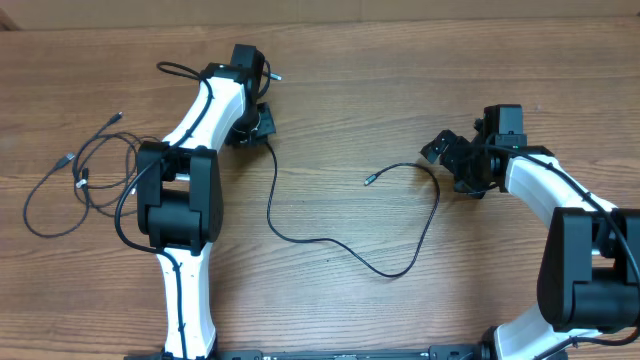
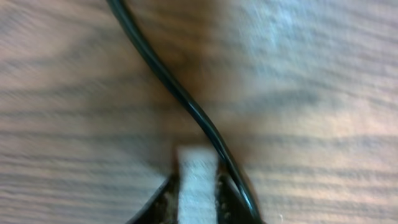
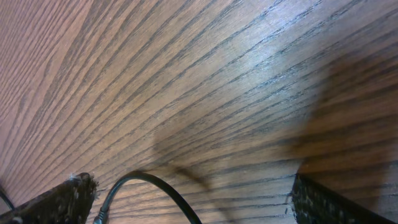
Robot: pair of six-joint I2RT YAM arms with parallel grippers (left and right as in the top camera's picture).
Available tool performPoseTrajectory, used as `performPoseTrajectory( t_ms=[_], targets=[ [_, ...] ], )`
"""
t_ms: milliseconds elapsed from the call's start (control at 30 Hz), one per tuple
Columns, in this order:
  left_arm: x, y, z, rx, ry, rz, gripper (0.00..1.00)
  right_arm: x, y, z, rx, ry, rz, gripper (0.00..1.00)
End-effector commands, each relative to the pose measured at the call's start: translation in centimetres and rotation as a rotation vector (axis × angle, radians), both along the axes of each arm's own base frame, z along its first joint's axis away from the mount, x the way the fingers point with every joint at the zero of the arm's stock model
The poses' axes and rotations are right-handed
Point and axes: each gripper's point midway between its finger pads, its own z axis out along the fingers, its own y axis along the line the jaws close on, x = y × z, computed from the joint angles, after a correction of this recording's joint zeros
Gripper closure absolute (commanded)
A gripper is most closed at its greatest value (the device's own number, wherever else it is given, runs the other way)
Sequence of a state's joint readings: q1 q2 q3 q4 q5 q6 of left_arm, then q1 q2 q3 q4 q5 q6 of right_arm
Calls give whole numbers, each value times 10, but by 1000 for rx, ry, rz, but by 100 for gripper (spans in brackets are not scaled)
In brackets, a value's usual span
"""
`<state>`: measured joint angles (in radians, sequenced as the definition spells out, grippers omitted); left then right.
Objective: Untangle cables
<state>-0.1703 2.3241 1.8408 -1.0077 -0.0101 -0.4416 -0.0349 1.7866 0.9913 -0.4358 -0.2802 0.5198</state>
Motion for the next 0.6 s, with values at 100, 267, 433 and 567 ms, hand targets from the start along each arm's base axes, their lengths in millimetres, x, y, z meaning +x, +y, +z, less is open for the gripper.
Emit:
performPoseTrajectory(
  t_ms=[100,267,433,567],
  targets=[
    [-47,-25,-36,-134,210,-195,96,-12,-10,-19,-44,61,-20,0],
    [-49,-10,-18,-107,236,-166,96,-12,-10,-19,-44,61,-20,0],
    [-27,-1,10,-60,162,-116,96,-12,-10,-19,-44,61,-20,0],
    [-3,-5,26,-70,73,-72,93,-12,-10,-19,-44,61,-20,0]
  ],
)
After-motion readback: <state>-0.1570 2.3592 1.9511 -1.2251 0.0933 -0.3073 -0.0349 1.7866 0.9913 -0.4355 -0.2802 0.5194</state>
